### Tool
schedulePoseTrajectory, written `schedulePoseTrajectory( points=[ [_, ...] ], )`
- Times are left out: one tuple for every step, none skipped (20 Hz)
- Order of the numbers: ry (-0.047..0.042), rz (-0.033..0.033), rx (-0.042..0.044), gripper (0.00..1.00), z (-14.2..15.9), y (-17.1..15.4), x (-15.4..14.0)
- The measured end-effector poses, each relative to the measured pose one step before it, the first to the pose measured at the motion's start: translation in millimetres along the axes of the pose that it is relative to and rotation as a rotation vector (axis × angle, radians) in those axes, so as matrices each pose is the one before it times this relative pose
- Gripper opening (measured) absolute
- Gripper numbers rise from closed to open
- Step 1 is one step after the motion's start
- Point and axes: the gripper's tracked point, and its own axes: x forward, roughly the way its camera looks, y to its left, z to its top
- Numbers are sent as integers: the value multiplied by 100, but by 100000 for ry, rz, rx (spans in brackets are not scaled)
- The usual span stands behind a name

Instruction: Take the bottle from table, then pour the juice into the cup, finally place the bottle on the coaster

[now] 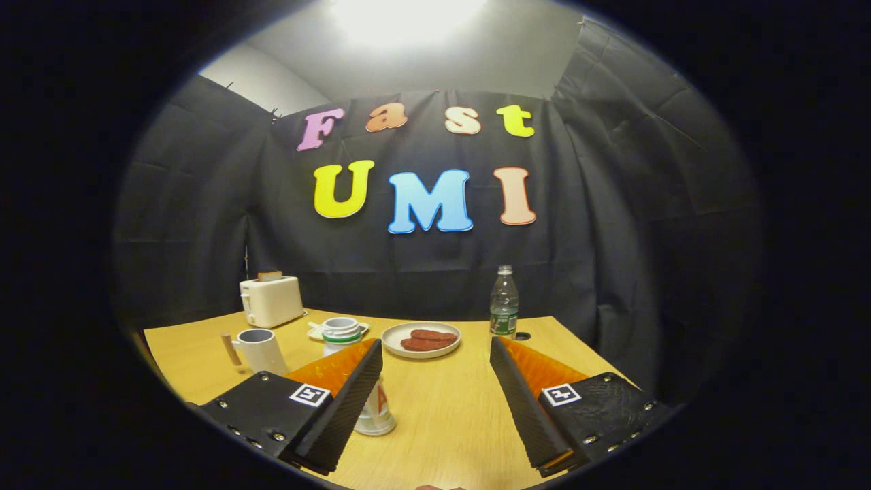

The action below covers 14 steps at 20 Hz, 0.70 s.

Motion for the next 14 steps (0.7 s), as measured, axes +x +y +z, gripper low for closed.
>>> schedulePoseTrajectory(
  points=[
    [1104,2828,206,98,-551,1346,-132],
    [997,1778,-365,98,-319,927,-3],
    [1014,527,-358,98,-553,720,87],
    [1196,703,-112,98,-733,669,138],
    [1639,428,320,98,-694,753,310],
    [1628,265,607,98,-766,653,388],
    [1188,321,723,98,-415,621,360],
    [308,148,440,98,-142,587,371],
    [93,-945,-14,98,-71,261,563],
    [-441,-688,566,98,-23,268,519],
    [-172,-356,1409,98,-85,257,585],
    [294,-645,1431,98,-308,235,729],
    [213,-1257,1475,98,-98,-2,630],
    [-111,-721,1764,98,-128,-3,584]
  ],
)
